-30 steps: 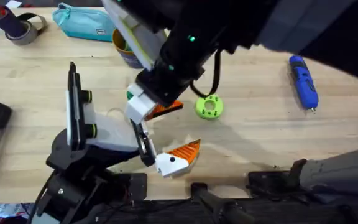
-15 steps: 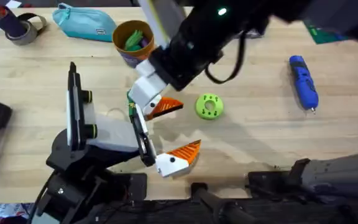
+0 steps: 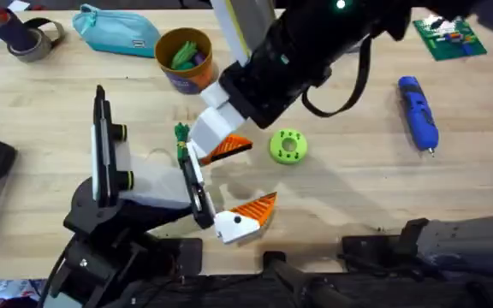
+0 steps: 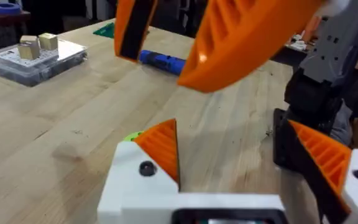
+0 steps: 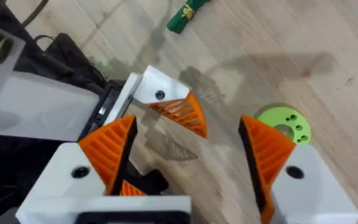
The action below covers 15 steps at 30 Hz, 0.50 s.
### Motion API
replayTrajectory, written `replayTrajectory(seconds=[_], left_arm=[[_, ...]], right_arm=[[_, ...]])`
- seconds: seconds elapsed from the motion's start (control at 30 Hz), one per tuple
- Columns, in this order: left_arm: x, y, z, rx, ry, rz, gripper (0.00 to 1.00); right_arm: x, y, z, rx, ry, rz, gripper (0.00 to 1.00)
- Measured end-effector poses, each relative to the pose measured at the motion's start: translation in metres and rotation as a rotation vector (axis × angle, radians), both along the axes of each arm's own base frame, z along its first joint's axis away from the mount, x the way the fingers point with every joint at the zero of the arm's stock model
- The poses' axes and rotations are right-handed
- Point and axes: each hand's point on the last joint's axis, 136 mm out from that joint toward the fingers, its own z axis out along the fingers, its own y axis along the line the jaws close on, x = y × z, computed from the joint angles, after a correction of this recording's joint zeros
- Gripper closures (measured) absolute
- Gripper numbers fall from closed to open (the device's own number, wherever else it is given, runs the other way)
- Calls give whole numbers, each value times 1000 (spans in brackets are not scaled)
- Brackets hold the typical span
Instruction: Pick up the gripper from the table and insert it into the empty holder that is missing its gripper. Then pick up a screw, insert it into the mounting hole, and use the screwdriver to tighten it. Finally, clean up the table by picking up the vegetable and placing it into the bucket.
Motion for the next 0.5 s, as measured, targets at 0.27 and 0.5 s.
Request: replayTrajectory(seconds=[0.27,0.5], left_arm=[[0,0,0,0,0,0,10],[0,0,0,0,0,0,10]], right_arm=[[-4,-3,4,5,-2,6,6],[-4,-4,6,9,-8,9,6]])
